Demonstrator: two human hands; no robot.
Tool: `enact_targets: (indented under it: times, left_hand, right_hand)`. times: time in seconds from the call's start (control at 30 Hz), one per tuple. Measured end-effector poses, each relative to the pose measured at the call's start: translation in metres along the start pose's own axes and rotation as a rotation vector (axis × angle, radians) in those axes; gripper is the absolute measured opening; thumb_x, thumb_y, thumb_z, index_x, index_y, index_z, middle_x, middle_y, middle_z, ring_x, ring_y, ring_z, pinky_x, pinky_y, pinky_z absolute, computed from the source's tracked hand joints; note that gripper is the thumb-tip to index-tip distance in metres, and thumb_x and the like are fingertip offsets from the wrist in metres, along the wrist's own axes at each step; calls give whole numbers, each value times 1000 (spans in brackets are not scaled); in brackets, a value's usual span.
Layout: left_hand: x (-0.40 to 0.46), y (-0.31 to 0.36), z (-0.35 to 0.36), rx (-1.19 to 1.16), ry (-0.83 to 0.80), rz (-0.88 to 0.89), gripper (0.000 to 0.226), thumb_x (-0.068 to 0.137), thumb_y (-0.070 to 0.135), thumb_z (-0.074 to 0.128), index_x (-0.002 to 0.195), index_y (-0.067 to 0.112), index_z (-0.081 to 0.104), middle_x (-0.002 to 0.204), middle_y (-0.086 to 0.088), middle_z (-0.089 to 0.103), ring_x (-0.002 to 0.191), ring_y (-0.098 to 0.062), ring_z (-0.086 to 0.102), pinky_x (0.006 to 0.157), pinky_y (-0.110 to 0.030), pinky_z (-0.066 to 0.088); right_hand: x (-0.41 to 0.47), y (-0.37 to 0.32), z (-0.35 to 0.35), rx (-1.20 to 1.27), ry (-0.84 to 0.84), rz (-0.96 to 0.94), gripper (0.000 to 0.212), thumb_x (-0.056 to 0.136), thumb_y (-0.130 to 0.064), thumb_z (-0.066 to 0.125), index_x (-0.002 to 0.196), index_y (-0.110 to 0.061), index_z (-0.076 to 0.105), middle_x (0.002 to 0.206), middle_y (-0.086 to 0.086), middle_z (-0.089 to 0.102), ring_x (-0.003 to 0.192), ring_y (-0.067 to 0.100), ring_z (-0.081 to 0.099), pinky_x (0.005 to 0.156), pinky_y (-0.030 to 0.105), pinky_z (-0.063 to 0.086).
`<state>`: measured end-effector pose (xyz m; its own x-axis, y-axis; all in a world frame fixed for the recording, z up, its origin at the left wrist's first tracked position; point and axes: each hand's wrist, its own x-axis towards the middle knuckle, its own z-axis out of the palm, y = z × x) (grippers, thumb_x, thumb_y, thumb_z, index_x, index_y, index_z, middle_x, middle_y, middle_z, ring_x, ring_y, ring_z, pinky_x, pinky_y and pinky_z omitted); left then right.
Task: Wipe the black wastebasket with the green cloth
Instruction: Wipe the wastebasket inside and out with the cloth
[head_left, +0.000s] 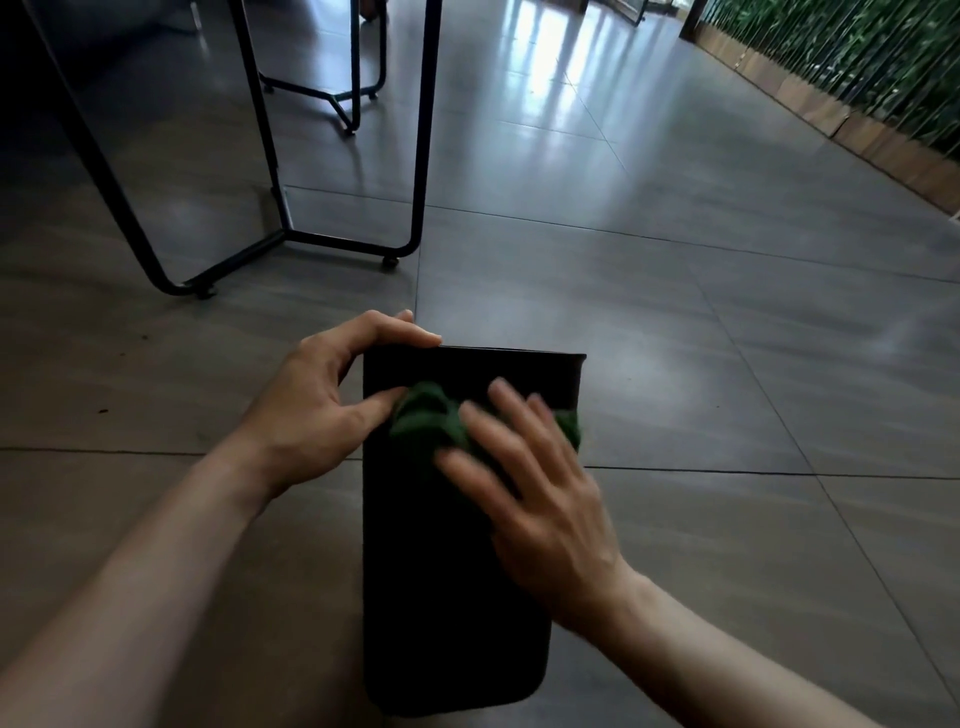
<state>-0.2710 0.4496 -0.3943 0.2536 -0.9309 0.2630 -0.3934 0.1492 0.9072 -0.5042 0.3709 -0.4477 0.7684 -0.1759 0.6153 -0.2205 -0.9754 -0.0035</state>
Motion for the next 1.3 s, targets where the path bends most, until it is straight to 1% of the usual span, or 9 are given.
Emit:
enact_targets:
  times: [0.13, 0.2, 0.37, 0.5, 0.63, 0.83, 1.0, 1.13, 1.3]
  left_hand:
    - [-2, 3, 1, 22, 4, -5, 53, 83, -2, 74, 116, 38, 68, 136, 13, 62, 138, 5, 45, 117, -26, 33]
    - [-1, 3, 1, 33, 13, -8, 51, 83, -2, 74, 116, 37, 68, 134, 16, 63, 137, 5, 46, 117, -26, 33]
    - [1, 4, -2, 96, 30, 8, 50, 83, -1, 75, 116, 35, 67, 126, 16, 67, 129, 1, 55, 107, -13, 38]
    - [-1, 5, 0, 85, 28, 19, 50, 82, -4, 75, 117, 31, 69, 127, 13, 68, 132, 2, 53, 111, -15, 36]
    - [-2, 7, 1, 93, 21, 12, 48, 83, 0, 76, 117, 33, 68, 128, 18, 66, 132, 5, 51, 110, -13, 35]
    - [-2, 8, -1, 112, 30, -1, 50, 83, 0, 75, 117, 36, 68, 129, 20, 65, 132, 6, 51, 110, -12, 36]
    - [-4, 12, 3, 143, 58, 30, 49, 82, -3, 74, 114, 33, 68, 123, 24, 67, 129, 9, 52, 103, -5, 36]
    - [-8, 16, 14, 266, 118, 115, 36, 81, 14, 76, 114, 26, 65, 122, 15, 68, 130, 1, 54, 112, -33, 42]
    - [-7, 20, 26, 462, 142, 162, 44, 77, 30, 82, 116, 20, 64, 124, 12, 67, 126, -10, 60, 110, -47, 45]
  right_hand:
    - [-37, -7, -3, -9, -203, -364, 30, 109, -13, 53, 137, -20, 61, 154, 16, 52, 154, 41, 33, 121, 55, 37]
    - [-25, 4, -8, 6, -201, -308, 31, 110, -15, 52, 139, -20, 60, 154, 16, 53, 153, 41, 33, 120, 56, 38]
    - [24, 21, -12, 26, 28, 190, 34, 108, -25, 50, 141, -19, 57, 153, 15, 52, 155, 36, 30, 116, 59, 41]
    - [-11, -3, 2, 25, -26, -29, 32, 106, -17, 54, 138, -16, 57, 154, 18, 51, 153, 42, 33, 121, 61, 34]
    - [-48, -11, -3, -38, -199, -323, 29, 110, -22, 49, 138, -24, 57, 155, 12, 52, 152, 40, 37, 117, 53, 43]
    - [11, 14, -19, 0, 14, 189, 33, 113, -29, 40, 140, -21, 56, 153, 16, 53, 154, 37, 34, 113, 58, 45]
    - [-16, -3, -6, -18, -34, -66, 28, 109, -19, 48, 133, -17, 63, 150, 18, 55, 149, 41, 41, 117, 59, 42]
    - [-49, -13, -7, -84, -160, -258, 23, 109, -27, 50, 129, -27, 63, 149, 9, 58, 148, 36, 44, 112, 49, 50]
    - [-27, 12, -21, -36, -33, 47, 29, 109, -24, 47, 135, -20, 61, 152, 15, 55, 150, 39, 41, 110, 56, 49]
